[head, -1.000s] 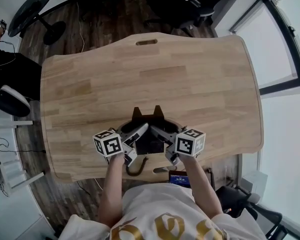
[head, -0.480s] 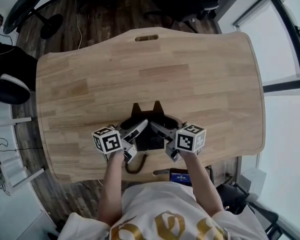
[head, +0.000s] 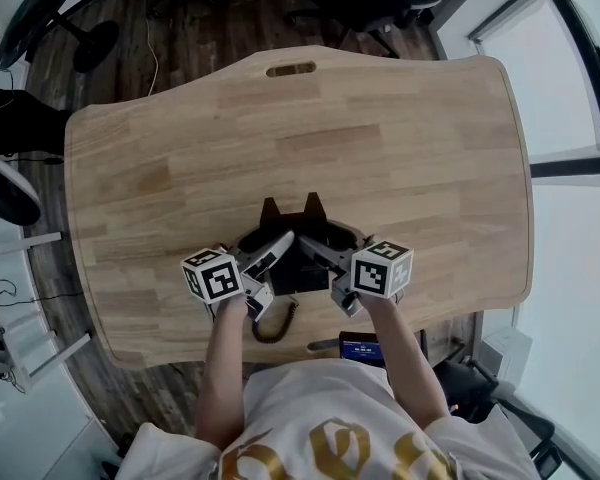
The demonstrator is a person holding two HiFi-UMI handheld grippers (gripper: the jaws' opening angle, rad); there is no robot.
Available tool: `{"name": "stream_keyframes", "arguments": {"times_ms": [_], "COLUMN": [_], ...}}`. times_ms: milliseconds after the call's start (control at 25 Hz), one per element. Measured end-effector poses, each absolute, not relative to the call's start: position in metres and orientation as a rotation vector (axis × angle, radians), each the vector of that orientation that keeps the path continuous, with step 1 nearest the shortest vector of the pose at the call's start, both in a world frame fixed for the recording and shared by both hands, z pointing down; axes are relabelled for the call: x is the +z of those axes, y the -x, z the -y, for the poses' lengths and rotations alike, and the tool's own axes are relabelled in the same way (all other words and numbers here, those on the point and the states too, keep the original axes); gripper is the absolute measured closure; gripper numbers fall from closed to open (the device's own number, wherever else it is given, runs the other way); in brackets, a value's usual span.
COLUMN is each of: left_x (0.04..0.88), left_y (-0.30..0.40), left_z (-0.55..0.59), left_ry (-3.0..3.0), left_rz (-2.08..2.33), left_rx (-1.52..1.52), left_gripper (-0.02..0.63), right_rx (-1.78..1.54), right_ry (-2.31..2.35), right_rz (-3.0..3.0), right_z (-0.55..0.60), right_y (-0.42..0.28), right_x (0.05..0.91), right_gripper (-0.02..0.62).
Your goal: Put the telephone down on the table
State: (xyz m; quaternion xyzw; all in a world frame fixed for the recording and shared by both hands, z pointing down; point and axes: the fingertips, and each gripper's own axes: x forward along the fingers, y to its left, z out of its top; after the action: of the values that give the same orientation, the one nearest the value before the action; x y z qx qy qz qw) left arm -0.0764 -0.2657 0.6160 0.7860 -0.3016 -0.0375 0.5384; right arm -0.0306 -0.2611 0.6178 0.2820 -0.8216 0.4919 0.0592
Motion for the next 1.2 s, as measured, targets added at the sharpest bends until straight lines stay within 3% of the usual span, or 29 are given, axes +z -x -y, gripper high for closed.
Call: {"name": "stream_keyframes", "arguments": {"times_ms": [1200], "left_x": [0.637], "left_y": [0.08], "left_z": [0.286], "left_ry": [-1.775], "left_rz": [0.716], "left_rx": [-0.101], "left_gripper": [0.373], "right_rx": [1.525], "right_ry": [-0.867], "right_rz": [2.458], "right_z": [0.282], "right_y": [0.033], "right_x": [0.636], "right_gripper": [0.37]}}
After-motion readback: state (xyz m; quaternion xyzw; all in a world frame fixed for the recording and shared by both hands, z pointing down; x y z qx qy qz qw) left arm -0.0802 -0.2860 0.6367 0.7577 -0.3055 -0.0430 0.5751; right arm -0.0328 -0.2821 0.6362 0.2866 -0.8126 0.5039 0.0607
